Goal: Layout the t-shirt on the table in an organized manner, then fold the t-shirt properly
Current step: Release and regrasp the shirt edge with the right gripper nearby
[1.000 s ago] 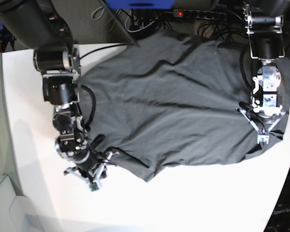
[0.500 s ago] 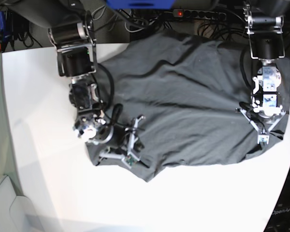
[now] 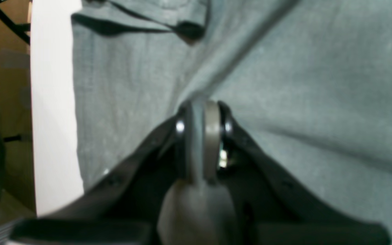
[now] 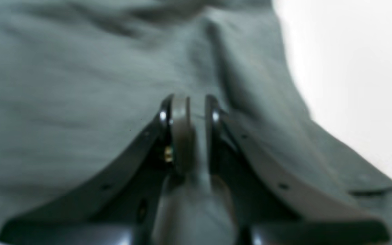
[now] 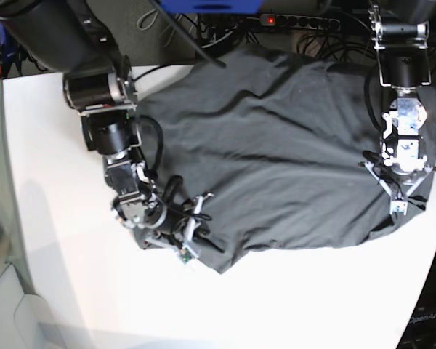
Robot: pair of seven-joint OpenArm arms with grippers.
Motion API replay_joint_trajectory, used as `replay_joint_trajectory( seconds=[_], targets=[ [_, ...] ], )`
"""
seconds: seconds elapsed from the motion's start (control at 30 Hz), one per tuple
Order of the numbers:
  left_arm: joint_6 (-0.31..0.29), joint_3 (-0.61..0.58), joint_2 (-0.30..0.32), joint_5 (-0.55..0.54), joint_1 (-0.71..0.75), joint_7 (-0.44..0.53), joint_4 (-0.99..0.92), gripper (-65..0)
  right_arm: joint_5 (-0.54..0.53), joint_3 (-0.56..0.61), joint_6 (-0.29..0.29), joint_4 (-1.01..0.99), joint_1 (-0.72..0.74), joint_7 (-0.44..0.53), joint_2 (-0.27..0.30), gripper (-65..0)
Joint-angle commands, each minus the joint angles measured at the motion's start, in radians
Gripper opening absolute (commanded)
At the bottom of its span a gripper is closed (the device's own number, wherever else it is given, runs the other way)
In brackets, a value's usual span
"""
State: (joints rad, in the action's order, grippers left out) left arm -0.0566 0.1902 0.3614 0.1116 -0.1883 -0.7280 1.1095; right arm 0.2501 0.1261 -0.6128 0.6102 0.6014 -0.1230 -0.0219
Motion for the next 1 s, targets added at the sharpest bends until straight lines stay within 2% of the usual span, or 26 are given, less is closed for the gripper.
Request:
replay_joint_trajectory(
  seconds=[0.0, 0.23, 0.3, 0.47, 0.5, 0.6, 0.67, 0.8, 0.97],
  targets=[
    [0.004, 0.005, 0.017, 0.006, -0.018, 0.012, 0.013, -58.6, -0.018, -0.003, -0.005, 0.004, 0.044, 0.046, -0.003, -58.1],
    [0.004, 0.005, 0.017, 0.006, -0.018, 0.018, 0.011, -58.6, -0.016, -0.001, 0.000, -0.009, 0.047, 0.059, 0.033, -58.1],
    [0.004, 0.005, 0.017, 0.006, -0.018, 0.020, 0.011, -58.6, -0.016, -0.001, 0.021, -0.011, 0.047, 0.059, 0.043, -58.1],
    [0.004, 0.005, 0.021, 0.006, -0.018, 0.021, 0.011, -58.6, -0.016, 0.002, 0.184, -0.017, 0.047, 0.076, 0.061, -58.1],
    [0.004, 0.001, 0.032, 0.006, -0.018, 0.021, 0.011, -58.6, -0.016, 0.002, 0.228, -0.022, 0.047, 0.101, 0.061, -58.1],
    [0.004, -0.002, 0.040, 0.006, -0.020, 0.021, 0.011, -58.6, -0.016, 0.002, 0.417, -0.023, 0.039, 0.193, 0.066, -58.1],
    [0.004, -0.002, 0.041, 0.006, -0.020, 0.021, 0.011, -58.6, -0.016, 0.002, 0.494, -0.023, 0.039, 0.231, 0.078, -58.1],
    [0.002, 0.005, 0.043, 0.006, -0.020, 0.021, 0.011, -58.6, -0.018, -0.004, 0.505, -0.020, 0.039, 0.234, 0.084, -58.1],
    [0.002, 0.005, 0.043, 0.006, -0.020, 0.021, 0.024, -58.6, -0.022, -0.006, 0.503, 0.024, 0.036, 0.154, 0.087, -58.3]
  ],
)
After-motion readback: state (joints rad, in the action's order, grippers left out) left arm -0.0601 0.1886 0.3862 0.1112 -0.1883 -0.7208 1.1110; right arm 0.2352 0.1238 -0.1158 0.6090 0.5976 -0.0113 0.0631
